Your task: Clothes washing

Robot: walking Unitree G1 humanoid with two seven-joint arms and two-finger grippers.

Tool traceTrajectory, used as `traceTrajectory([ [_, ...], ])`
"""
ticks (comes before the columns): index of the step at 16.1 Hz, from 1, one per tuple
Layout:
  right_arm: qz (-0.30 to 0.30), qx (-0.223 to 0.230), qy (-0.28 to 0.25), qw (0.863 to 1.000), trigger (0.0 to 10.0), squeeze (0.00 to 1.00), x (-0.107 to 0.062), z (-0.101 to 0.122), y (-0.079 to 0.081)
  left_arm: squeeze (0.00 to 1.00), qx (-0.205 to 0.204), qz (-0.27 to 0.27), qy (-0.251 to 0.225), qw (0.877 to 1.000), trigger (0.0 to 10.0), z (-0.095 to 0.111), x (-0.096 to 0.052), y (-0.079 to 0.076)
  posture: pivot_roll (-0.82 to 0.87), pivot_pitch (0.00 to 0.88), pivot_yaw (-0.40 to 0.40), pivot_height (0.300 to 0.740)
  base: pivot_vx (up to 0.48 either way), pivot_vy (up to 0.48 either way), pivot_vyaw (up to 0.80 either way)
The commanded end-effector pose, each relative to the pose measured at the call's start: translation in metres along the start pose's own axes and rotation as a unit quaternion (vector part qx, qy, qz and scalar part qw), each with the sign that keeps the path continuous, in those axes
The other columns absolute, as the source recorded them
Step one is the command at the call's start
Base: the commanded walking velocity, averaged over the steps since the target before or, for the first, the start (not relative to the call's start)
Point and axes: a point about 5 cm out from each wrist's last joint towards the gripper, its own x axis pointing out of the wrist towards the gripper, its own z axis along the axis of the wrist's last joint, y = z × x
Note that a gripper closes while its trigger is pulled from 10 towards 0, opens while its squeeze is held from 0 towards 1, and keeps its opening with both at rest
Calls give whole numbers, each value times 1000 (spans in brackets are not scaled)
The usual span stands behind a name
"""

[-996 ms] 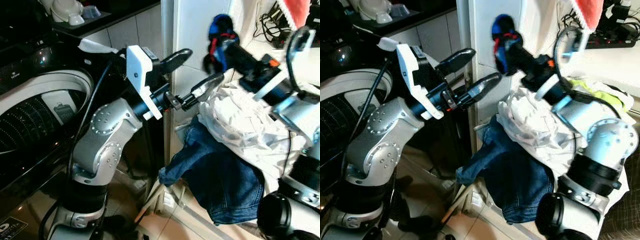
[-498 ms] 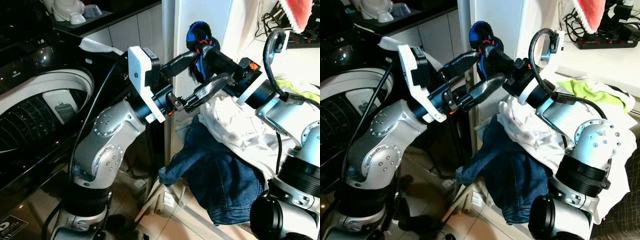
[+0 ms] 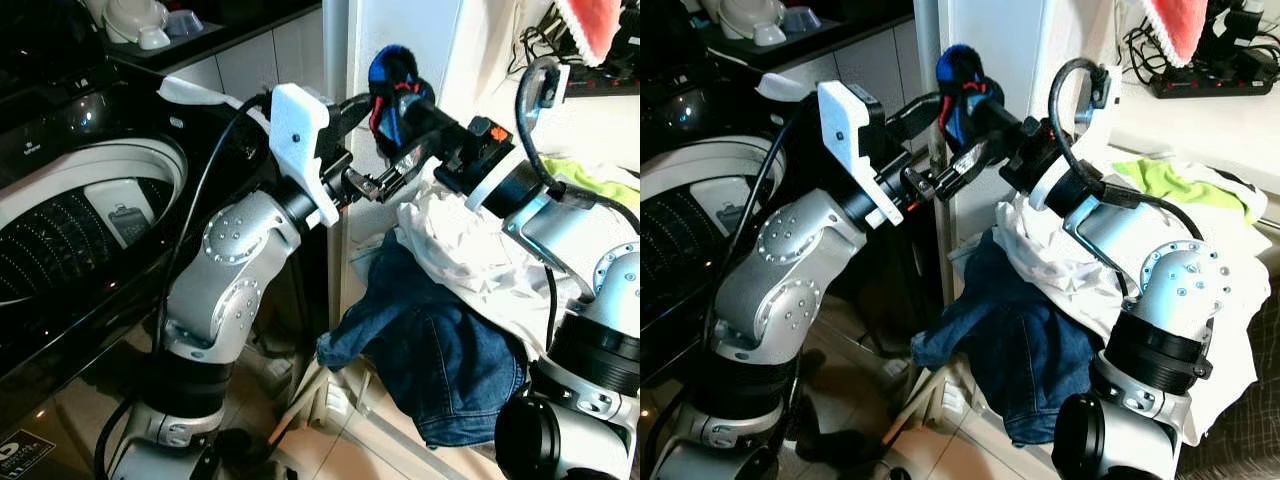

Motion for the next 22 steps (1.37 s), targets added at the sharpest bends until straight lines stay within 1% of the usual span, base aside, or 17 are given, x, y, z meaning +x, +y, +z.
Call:
traceTrajectory([
  [1, 43, -6, 26, 999, 0, 0, 5, -9, 15, 0, 5, 48, 15, 999, 10000, -5, -3, 14, -12, 0, 57, 740, 0, 0, 0],
  [2, 42, -5, 27, 999, 0, 0, 5, -10, 15, 0, 3, 45, 12, 999, 10000, -5, -3, 12, -12, 0, 57, 740, 0, 0, 0],
  [4, 46, -3, 32, 998, 0, 0, 6, -12, 16, 0, -9, 39, 9, 999, 0, -6, -2, 9, -10, 0, 53, 740, 0, 0, 0],
  [10, 55, 0, 35, 998, 0, 0, 11, -15, 21, 0, -11, 35, 15, 999, 0, -7, -2, 11, -2, 0, 62, 740, 0, 0, 0],
  [15, 53, 4, 34, 998, 0, 0, 10, -16, 20, 0, -8, 44, 23, 999, 0, -9, -3, 13, 13, 0, 45, 740, 0, 0, 0],
  [22, 50, -1, 34, 998, 0, 0, 9, -15, 21, 0, -8, 48, 28, 998, 0, -10, -3, 15, 7, 0, 50, 740, 0, 0, 0],
])
